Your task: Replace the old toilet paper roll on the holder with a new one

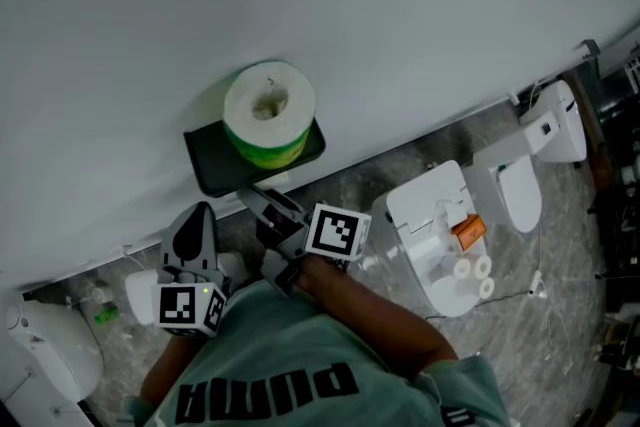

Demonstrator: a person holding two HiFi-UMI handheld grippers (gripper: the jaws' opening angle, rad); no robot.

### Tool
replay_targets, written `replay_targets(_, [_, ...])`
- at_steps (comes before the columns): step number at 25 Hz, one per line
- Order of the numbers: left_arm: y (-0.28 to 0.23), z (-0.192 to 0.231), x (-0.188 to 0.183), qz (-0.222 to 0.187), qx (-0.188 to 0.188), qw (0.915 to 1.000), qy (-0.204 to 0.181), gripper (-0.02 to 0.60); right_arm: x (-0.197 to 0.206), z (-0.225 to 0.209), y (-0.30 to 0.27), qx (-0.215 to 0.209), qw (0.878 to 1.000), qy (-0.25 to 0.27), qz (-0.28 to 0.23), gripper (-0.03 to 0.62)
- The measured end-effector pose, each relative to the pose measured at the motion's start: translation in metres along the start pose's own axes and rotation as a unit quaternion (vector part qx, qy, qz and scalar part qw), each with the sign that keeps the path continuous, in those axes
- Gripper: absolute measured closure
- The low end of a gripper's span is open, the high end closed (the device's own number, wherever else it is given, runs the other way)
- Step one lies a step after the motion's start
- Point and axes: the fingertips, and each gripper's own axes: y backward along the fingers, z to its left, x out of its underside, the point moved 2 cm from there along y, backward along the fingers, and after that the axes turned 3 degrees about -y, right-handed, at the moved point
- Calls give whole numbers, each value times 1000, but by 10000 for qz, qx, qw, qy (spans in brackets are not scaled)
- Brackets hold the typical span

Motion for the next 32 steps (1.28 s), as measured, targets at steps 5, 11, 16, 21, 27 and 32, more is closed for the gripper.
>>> replay_targets(5, [-3,6,-3,-89,-41,9999,-30,577,-6,-1,0,-53,9998,-138,-125,365])
replay_targets(11, [-7,-1,-3,-33,-19,10000,-55,577,-10,3,4,-111,9998,-86,-141,399])
replay_targets(16, [-10,-10,-3,1,-42,10000,-70,577,-20,2,13,-131,9996,-111,-204,404])
replay_targets(21, [-14,-21,-2,18,-40,9999,-120,577,-32,2,20,-188,9995,-96,-240,404])
replay_targets(27, [-20,-31,-7,-62,-80,9998,-155,577,-44,3,23,-204,9996,-57,-162,404])
replay_targets(32, [-24,-37,-9,-88,-200,9997,-139,577,-53,4,26,-203,9997,-48,-83,404])
